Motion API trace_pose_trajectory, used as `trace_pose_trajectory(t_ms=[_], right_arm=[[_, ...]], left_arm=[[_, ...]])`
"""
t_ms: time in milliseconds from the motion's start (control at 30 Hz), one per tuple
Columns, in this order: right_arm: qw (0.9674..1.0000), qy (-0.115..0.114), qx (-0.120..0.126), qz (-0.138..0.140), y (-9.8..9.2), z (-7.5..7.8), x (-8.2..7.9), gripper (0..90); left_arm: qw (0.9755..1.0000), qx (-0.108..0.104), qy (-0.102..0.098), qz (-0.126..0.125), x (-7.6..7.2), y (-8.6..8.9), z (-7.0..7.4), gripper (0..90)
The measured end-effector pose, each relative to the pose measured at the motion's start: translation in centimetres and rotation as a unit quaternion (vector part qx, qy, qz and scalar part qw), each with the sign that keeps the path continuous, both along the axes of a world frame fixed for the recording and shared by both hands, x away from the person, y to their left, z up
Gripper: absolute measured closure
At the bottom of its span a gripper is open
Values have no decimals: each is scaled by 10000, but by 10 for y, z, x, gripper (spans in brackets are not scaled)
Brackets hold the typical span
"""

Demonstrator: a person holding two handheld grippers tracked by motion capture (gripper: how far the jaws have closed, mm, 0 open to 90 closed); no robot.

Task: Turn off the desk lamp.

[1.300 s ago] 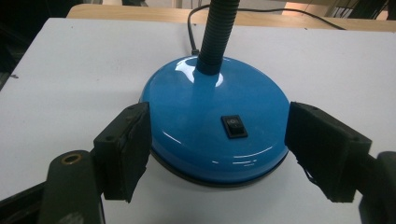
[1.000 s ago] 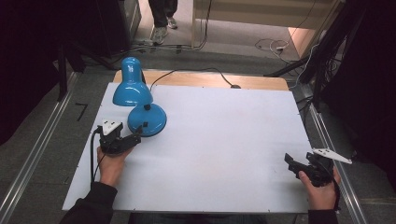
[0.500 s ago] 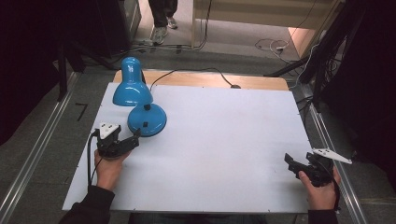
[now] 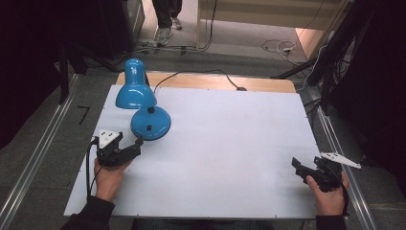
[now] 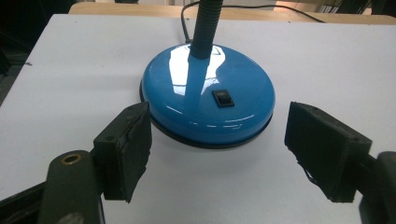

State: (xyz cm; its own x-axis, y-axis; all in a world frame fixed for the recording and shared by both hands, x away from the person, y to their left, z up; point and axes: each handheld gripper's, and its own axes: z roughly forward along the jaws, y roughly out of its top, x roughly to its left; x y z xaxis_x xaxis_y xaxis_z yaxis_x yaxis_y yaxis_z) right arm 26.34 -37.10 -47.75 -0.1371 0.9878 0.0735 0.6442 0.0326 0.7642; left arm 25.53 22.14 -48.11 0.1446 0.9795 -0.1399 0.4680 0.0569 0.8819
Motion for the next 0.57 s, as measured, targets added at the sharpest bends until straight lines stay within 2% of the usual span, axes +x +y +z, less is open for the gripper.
trace_pose_trajectory(t_ms=[267,567], right_arm=[[10000,-2,-6,-1,0,0,0,130],[9999,45,-83,-36,-3,-5,3,123]], left_arm=[[10000,-19,17,16,-13,6,1,232],[9998,-99,14,175,-38,24,0,220]])
